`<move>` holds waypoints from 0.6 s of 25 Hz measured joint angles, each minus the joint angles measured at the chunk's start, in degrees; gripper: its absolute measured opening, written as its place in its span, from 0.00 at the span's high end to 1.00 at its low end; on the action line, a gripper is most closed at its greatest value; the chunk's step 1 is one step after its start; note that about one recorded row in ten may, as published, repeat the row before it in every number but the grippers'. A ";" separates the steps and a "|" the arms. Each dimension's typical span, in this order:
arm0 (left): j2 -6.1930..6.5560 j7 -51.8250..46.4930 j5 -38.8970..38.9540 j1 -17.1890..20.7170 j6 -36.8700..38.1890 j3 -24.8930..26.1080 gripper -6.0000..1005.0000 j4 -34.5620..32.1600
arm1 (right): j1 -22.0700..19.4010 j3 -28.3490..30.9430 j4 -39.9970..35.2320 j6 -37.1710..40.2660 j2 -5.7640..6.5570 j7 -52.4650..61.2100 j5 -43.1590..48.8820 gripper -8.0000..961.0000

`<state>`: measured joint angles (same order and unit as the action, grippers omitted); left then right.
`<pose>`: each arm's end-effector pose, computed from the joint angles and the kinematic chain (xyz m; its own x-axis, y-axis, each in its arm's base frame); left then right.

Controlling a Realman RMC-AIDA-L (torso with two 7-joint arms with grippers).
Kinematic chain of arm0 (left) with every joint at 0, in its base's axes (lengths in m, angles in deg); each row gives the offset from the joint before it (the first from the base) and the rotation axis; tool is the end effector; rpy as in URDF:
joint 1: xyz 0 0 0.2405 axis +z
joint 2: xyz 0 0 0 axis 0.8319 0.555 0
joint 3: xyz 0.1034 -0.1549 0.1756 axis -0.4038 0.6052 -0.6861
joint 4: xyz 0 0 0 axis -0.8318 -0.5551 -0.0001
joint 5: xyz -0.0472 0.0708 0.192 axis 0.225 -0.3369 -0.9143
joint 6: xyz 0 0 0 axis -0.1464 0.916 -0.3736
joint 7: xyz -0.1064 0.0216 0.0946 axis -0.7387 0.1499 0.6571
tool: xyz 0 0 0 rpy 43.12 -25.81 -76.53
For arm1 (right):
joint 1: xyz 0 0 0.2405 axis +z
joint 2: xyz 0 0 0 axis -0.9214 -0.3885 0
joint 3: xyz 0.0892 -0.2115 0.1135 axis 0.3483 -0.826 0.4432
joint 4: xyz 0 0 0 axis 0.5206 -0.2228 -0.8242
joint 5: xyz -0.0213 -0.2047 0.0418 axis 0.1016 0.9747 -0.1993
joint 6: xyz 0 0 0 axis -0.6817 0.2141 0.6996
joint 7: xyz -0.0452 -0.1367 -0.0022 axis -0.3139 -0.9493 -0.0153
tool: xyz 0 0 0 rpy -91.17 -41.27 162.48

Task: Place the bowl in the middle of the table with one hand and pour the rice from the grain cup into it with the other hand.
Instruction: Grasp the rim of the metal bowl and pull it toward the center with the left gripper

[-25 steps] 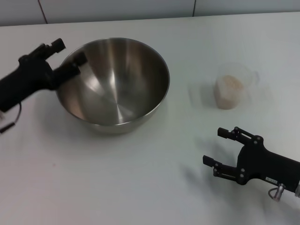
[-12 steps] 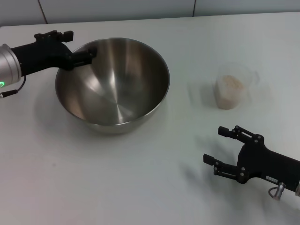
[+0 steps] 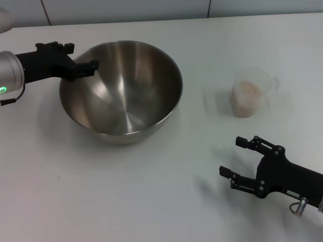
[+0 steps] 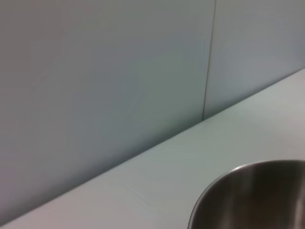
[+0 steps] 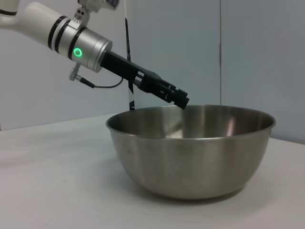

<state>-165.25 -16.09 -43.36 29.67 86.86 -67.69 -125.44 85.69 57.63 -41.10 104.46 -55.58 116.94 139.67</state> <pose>-0.2459 0.3978 0.0081 0.8566 0.3656 0.3641 0.5139 -0.6672 -0.5392 0.3379 0.2233 -0.0547 0.8057 -0.1225 -0.5795 -0.4217 -0.8057 -0.4160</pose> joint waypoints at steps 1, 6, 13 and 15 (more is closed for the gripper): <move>0.04 -0.87 -0.67 -0.11 -0.06 0.00 0.25 0.12 | 0.02 -0.04 0.00 -0.01 0.00 0.00 0.00 0.15; 0.12 -5.02 -5.38 -0.90 -0.15 0.06 0.26 0.44 | 0.23 -0.17 0.00 -0.02 0.00 0.00 0.00 0.15; 0.05 -5.95 -6.86 -1.25 0.27 -0.27 0.27 1.09 | 0.33 -0.33 0.00 -0.03 0.00 0.00 0.00 0.15; 0.04 -5.99 -6.95 -1.49 0.28 -0.19 0.27 1.57 | 0.23 -0.34 0.00 -0.03 0.00 0.00 0.00 0.15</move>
<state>-165.22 -22.08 -50.31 28.18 87.14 -67.89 -123.87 85.92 57.29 -41.10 104.43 -55.58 116.94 139.67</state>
